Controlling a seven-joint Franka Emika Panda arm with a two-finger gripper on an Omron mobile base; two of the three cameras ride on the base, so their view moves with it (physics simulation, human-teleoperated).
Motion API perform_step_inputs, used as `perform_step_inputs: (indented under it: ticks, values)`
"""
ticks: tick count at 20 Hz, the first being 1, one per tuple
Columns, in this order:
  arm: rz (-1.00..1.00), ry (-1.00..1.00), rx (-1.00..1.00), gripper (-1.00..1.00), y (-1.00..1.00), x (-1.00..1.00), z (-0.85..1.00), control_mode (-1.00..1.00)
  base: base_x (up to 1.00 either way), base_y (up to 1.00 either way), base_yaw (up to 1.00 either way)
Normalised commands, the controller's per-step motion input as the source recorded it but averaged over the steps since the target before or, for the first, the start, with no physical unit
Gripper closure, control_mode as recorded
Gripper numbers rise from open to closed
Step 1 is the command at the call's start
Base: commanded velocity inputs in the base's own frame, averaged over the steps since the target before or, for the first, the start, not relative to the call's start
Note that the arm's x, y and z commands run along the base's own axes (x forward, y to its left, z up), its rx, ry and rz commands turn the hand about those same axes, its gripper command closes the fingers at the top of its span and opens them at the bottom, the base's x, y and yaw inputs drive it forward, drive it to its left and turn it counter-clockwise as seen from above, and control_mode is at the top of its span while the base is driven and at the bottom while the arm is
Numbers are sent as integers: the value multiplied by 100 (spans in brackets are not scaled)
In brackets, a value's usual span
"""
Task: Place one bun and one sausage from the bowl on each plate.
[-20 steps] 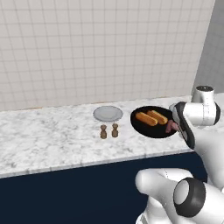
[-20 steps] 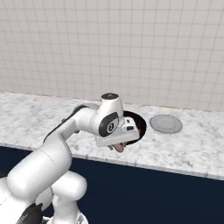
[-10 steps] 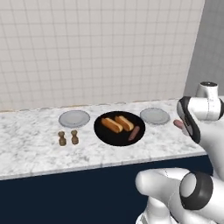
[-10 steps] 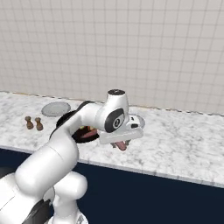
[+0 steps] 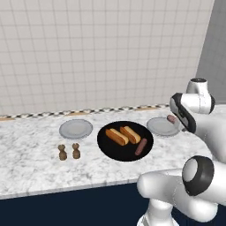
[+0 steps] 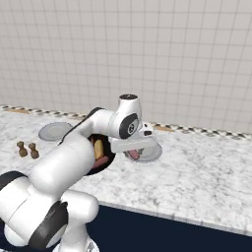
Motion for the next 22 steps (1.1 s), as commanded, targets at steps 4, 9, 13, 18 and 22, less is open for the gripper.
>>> perform_step_inputs:
  ticks: [4,9,13,18,22]
  values:
    - [-5,0,0,100,0,100,-33,-100,0,0,0]
    - [-8,0,0,100,0,100,-67,-100,0,0,0]
    - [-14,0,6,100,-7,100,-67,-100,0,0,0]
    - [-13,0,2,-100,-17,100,-52,-100,0,0,0]
    - [-5,1,0,-100,-9,33,-18,-100,0,0,0]
